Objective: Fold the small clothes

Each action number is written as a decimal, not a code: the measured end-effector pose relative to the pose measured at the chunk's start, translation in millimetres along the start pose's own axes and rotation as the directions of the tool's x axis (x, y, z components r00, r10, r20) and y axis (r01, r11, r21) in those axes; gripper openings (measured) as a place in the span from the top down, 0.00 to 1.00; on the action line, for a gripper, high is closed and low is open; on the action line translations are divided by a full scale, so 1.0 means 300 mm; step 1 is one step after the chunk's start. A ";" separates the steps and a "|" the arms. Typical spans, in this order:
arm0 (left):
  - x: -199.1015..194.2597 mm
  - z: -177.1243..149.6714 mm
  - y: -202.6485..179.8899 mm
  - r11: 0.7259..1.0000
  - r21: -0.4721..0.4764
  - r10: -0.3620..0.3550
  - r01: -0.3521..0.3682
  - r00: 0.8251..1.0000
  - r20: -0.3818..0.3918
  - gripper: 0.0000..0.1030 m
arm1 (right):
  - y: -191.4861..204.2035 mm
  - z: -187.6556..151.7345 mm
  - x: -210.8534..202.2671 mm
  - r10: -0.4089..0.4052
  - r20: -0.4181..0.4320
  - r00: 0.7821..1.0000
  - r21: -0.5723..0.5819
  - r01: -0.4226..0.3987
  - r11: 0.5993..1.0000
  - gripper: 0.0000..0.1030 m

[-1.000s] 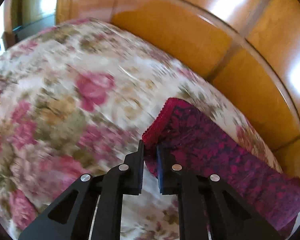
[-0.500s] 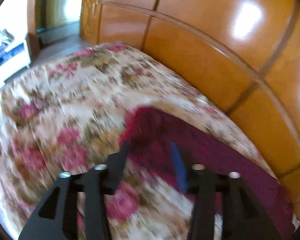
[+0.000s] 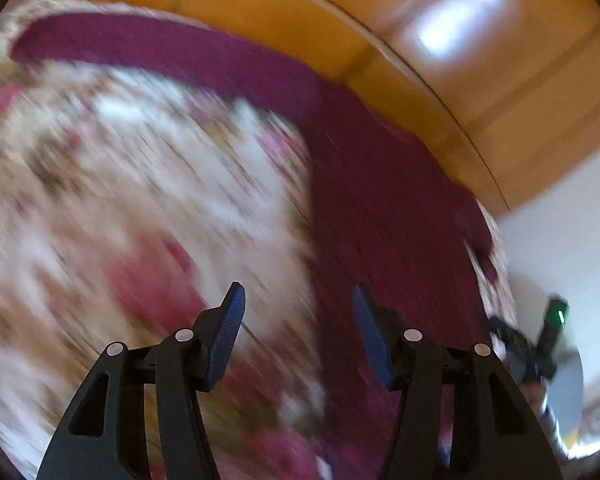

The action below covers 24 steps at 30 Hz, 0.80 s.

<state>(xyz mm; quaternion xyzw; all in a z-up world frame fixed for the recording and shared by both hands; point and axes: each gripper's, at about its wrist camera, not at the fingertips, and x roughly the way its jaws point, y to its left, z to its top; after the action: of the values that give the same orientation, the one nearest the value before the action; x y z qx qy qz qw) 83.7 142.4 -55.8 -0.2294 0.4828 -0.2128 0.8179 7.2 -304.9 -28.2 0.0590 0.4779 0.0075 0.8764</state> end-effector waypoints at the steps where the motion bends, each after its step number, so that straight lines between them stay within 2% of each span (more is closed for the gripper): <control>1: 0.014 -0.029 -0.014 1.000 -0.001 -0.020 0.020 1.000 -0.019 0.47 | -0.051 -0.036 -0.016 -0.023 -0.018 1.000 0.027 0.024 0.999 0.03; 3: 0.047 -0.083 -0.049 0.999 0.009 -0.051 0.052 0.996 -0.069 0.47 | -0.109 -0.092 -0.029 -0.016 -0.059 0.998 0.069 0.020 0.997 0.06; 5: 0.062 -0.121 -0.075 0.998 0.022 -0.058 0.060 0.995 -0.083 0.47 | -0.138 -0.161 -0.029 0.055 -0.111 0.992 0.108 -0.043 0.993 0.19; 6: 0.072 -0.139 -0.089 0.998 0.028 -0.061 0.064 0.994 -0.091 0.50 | -0.136 -0.179 -0.029 0.077 -0.118 0.990 0.113 -0.064 0.992 0.33; 7: 0.081 -0.151 -0.100 0.997 0.031 -0.061 0.065 0.993 -0.100 0.65 | -0.123 -0.202 -0.033 0.106 -0.116 0.988 0.111 -0.093 0.990 0.47; 8: 0.088 -0.158 -0.111 0.998 0.047 -0.043 0.048 0.994 -0.103 0.73 | -0.109 -0.210 -0.036 0.127 -0.111 0.986 0.101 -0.116 0.988 0.56; 9: 0.097 -0.166 -0.127 0.995 0.095 0.004 0.005 0.995 -0.096 0.81 | -0.094 -0.212 -0.037 0.145 -0.105 0.984 0.090 -0.136 0.987 0.73; 11: 0.097 -0.159 -0.126 0.994 0.111 0.018 -0.008 0.996 -0.083 0.85 | -0.066 -0.200 -0.058 0.150 -0.094 0.984 0.066 -0.144 0.987 0.81; 15: 0.054 -0.164 -0.113 0.997 0.083 0.013 -0.009 0.998 -0.058 0.87 | -0.096 -0.183 -0.139 0.204 -0.061 0.977 0.060 -0.201 0.978 0.85; 18: 0.057 -0.189 -0.110 0.994 0.098 0.055 -0.048 0.997 -0.063 0.86 | -0.118 -0.196 -0.136 0.214 -0.105 0.971 0.041 -0.210 0.977 0.86; 20: 0.056 -0.197 -0.112 0.993 0.099 0.078 -0.071 0.995 -0.070 0.80 | -0.139 -0.196 -0.097 0.213 -0.138 0.967 0.058 -0.207 0.977 0.81; 22: 0.055 -0.165 -0.123 0.991 0.091 0.108 -0.103 0.993 -0.056 0.65 | -0.185 -0.183 -0.089 0.230 -0.109 0.967 0.111 -0.219 0.970 0.61; 24: 0.036 -0.123 -0.134 0.986 0.103 0.133 -0.131 0.991 -0.011 0.58 | -0.251 -0.139 -0.102 0.213 -0.042 0.976 0.171 -0.203 0.964 0.46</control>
<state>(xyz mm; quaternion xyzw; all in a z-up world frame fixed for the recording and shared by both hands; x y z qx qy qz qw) 50.6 97.5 -55.7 -0.1527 0.4926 -0.1847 0.8366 -47.6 -377.7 -33.2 0.1814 0.4941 0.0615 0.8480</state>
